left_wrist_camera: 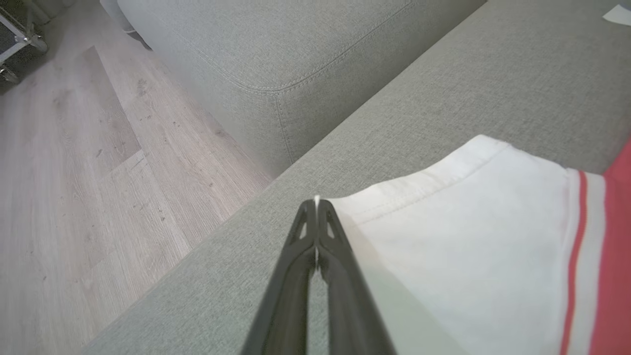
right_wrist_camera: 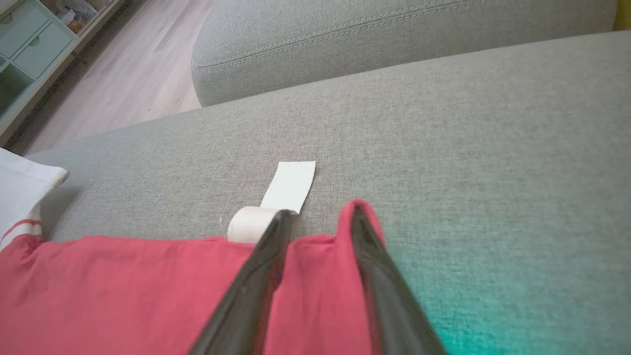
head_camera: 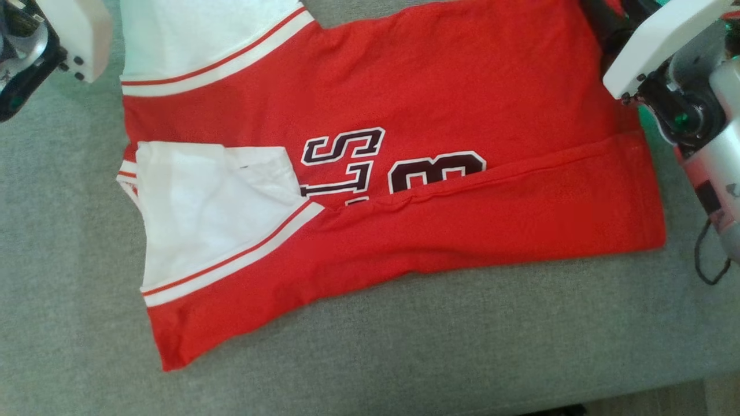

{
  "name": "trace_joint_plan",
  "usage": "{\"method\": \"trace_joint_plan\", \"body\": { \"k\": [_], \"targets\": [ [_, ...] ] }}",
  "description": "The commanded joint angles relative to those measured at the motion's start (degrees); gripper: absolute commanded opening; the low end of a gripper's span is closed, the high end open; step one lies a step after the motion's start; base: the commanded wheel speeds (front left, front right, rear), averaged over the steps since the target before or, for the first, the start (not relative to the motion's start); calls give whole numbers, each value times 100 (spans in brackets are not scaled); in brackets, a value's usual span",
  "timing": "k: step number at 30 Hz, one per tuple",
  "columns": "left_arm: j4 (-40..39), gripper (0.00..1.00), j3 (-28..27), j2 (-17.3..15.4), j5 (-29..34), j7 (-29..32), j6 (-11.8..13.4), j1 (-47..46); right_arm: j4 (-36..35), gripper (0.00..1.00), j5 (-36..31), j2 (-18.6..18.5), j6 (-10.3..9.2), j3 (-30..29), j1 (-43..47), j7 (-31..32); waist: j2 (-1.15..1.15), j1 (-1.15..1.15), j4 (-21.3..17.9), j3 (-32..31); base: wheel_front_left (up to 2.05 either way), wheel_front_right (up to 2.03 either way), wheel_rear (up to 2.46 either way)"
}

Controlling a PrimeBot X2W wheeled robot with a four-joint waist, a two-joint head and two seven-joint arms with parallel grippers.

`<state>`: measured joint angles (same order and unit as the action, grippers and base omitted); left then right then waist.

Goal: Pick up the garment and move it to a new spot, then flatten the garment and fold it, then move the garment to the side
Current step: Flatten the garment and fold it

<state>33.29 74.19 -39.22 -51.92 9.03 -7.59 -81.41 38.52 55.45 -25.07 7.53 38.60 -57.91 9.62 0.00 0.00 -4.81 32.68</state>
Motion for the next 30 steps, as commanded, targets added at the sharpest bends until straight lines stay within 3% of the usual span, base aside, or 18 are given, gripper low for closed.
{"method": "trace_joint_plan", "body": {
  "k": [1, 16, 30],
  "targets": [
    [10, 0, -220, -176, 19, -108, 10, -402, -57, 1, 18, -76, -4, 12, -72, -120, 0, 0, 10, -3, 0, 0, 0],
    [725, 0, -191, 116, 375, -1881, 10, -832, 15, 0, 228, -455, -4, 203, -559, -1390, 0, 0, 146, -178, 0, 0, 0],
    [497, 0, -128, 167, 236, -2335, 10, -132, -333, 0, 687, -1072, -4, 465, 149, -1699, 0, 0, 551, -550, 0, 0, 0]
  ]
}}
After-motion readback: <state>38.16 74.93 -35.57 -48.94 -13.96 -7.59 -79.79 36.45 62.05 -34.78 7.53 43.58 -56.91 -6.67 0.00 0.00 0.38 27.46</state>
